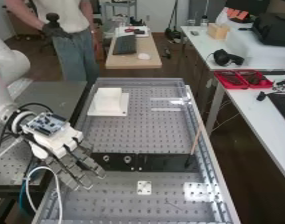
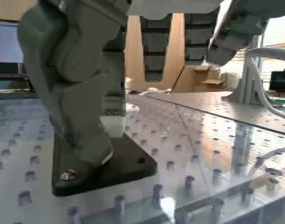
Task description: Grab the smaller nut and place it in the white container
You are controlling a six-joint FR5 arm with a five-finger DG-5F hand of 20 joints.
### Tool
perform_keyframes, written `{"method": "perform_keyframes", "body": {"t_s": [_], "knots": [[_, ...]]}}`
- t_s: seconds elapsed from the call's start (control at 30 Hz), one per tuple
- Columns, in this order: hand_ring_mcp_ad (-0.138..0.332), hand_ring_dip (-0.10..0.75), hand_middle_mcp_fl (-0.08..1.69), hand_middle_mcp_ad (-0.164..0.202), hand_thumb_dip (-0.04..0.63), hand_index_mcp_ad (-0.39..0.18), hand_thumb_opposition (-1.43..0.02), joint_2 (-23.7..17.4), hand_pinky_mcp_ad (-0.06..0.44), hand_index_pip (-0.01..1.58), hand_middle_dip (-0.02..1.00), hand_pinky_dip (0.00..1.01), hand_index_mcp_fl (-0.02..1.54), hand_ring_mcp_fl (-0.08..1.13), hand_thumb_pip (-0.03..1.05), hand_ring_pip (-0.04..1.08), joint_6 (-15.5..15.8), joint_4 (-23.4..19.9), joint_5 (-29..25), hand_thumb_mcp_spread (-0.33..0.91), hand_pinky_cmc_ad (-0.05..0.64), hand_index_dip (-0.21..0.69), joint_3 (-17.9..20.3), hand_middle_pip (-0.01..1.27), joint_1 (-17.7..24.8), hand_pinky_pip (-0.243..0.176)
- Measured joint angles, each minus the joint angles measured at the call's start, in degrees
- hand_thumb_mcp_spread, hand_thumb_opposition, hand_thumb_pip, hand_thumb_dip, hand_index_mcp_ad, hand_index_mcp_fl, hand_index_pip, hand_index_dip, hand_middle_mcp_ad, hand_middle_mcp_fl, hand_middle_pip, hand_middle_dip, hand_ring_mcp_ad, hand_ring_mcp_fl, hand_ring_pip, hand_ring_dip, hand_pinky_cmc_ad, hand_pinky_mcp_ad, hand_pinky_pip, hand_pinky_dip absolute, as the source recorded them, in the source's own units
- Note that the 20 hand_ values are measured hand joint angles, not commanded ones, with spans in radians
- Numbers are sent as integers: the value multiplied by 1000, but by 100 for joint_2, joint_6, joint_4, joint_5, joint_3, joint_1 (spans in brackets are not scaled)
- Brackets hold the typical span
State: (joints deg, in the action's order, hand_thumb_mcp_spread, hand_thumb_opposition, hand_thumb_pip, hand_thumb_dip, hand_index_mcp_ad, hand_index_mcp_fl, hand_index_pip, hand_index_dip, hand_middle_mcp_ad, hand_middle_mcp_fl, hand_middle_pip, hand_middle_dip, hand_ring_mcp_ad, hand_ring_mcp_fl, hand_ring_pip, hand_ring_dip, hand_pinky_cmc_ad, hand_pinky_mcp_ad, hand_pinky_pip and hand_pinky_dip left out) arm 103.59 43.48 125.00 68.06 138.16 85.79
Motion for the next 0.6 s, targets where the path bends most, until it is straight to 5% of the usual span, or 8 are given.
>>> {"method": "perform_keyframes", "body": {"t_s": [0.6], "knots": [[209, -37, 199, 66, 215, -199, -976, -521, 183, 1456, 175, 178, 485, 65, 579, 87, 117, 119, -35, 492, 309, 66, -21, 143, 182, -105]]}}
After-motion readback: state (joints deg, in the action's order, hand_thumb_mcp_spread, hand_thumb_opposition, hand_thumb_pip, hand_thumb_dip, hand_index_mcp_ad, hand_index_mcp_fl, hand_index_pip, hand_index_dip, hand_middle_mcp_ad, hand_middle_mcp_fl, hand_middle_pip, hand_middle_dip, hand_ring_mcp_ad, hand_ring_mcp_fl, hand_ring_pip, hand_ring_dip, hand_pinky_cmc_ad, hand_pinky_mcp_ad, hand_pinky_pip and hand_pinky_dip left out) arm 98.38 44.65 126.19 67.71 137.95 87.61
